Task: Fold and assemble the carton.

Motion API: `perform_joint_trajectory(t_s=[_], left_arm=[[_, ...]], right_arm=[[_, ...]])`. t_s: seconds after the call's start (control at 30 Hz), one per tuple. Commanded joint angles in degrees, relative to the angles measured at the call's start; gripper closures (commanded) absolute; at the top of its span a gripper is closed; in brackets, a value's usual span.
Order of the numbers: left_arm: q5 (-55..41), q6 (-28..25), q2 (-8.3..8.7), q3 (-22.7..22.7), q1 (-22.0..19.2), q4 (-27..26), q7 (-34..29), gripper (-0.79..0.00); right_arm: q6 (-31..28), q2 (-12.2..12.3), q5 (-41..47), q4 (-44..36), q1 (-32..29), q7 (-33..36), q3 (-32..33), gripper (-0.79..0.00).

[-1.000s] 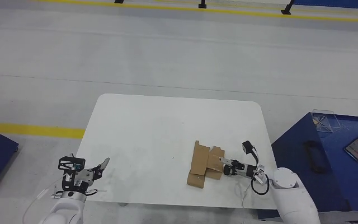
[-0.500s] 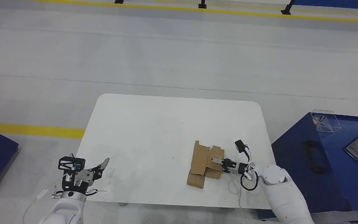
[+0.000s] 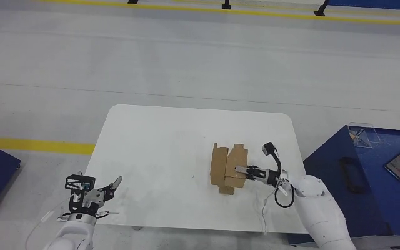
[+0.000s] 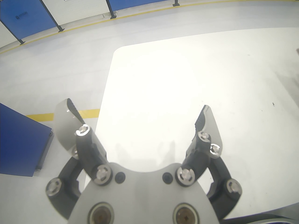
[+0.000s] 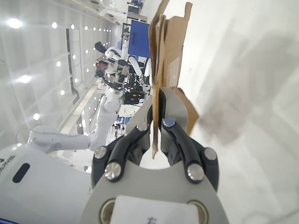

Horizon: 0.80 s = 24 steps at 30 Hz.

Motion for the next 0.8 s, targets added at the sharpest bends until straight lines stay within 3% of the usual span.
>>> perform_joint_trajectory(t_s=[0.0, 0.17, 0.3, 0.47, 0.77], left_arm=[[0.00, 0.00, 0.00, 0.00, 0.00, 0.00, 0.00, -0.785], [0.00, 0.00, 0.00, 0.00, 0.00, 0.00, 0.00, -0.785], [0.00, 0.00, 0.00, 0.00, 0.00, 0.00, 0.00, -0.785], [0.00, 0.00, 0.00, 0.00, 0.00, 0.00, 0.00, -0.785], [0.00, 0.00, 0.00, 0.00, 0.00, 0.00, 0.00, -0.785]], right_arm=[[2.47, 0.54, 0.83, -10.90, -1.68, -0.80, 2.17, 0.000], [8.88, 1.72, -1.52, -37.84, -8.33, -6.56, 8.24, 0.000], [12.99, 1.81, -4.87, -50.95, -8.90, -10.43, 7.68, 0.000], [17.33, 1.81, -7.24, -57.17, -5.99, -11.77, 4.63, 0.000], [19.32, 1.66, -6.56, -57.38, -4.56, -13.29, 2.58, 0.000]])
